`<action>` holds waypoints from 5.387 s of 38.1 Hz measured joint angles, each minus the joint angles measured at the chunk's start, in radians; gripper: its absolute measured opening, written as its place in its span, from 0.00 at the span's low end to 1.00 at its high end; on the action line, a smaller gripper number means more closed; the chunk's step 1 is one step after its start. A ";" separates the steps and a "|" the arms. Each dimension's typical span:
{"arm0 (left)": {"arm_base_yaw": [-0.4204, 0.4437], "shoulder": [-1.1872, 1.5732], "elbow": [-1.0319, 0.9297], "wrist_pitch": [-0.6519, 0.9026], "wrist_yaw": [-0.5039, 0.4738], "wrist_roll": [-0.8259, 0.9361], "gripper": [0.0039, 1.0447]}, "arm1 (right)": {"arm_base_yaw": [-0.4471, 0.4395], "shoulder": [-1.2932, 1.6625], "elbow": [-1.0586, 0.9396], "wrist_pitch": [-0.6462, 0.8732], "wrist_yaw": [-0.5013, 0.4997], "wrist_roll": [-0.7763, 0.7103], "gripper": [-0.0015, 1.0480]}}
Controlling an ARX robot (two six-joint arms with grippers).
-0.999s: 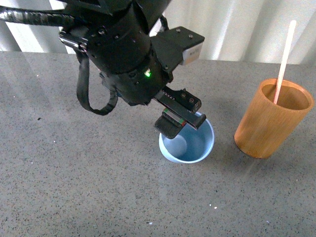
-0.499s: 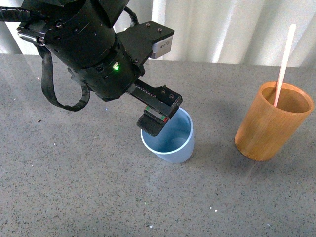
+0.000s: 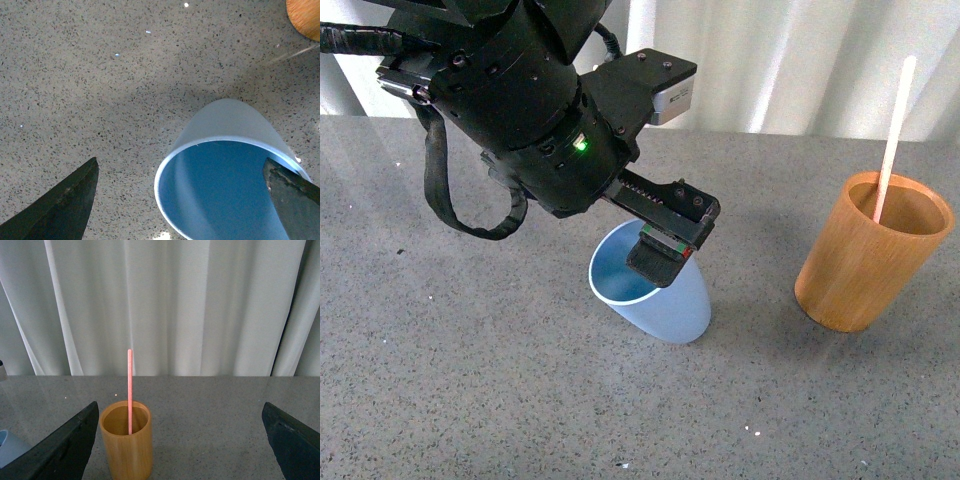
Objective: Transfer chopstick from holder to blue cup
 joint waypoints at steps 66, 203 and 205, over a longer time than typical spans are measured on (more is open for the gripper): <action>0.045 -0.279 -0.105 0.151 -0.025 -0.050 0.94 | 0.000 0.000 0.000 0.000 0.000 0.000 0.90; 0.481 -1.939 -1.182 0.267 -0.053 -0.179 0.94 | 0.000 0.000 0.000 0.000 0.000 0.000 0.90; 0.481 -1.939 -1.182 0.267 -0.053 -0.179 0.94 | 0.000 0.000 0.000 0.000 0.000 0.000 0.90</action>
